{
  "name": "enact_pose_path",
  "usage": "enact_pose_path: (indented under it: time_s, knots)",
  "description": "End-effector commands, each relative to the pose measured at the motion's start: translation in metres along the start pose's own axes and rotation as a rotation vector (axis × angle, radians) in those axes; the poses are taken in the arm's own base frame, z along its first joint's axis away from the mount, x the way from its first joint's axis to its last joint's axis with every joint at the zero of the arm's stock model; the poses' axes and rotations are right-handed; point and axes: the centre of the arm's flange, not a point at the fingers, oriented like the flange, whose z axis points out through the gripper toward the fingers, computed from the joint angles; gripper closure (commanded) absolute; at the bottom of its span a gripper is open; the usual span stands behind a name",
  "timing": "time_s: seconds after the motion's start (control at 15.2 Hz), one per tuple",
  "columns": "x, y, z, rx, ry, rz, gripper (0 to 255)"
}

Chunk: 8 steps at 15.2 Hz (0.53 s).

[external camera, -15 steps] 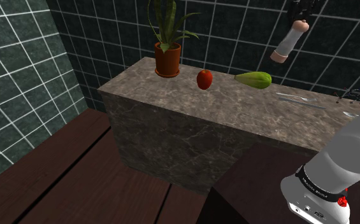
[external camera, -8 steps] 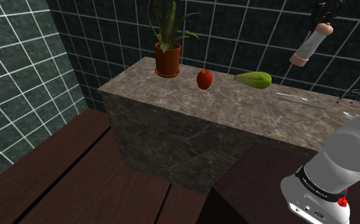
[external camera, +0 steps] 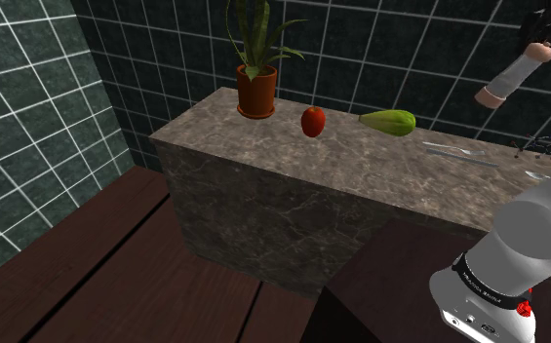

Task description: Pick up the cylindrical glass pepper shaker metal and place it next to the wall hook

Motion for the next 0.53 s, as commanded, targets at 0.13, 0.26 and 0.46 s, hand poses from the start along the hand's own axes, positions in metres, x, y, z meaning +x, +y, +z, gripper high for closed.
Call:
enact_pose_path:
  time_s: [0.13, 0.26, 0.46]
  knots:
    - [-0.033, 0.042, 0.002, -0.001, 0.0, -0.001, 255]
    - [-0.049, 0.063, 0.004, -0.001, 0.0, -0.001, 255]
    - [-0.075, 0.093, 0.007, -0.001, 0.0, -0.001, 255]
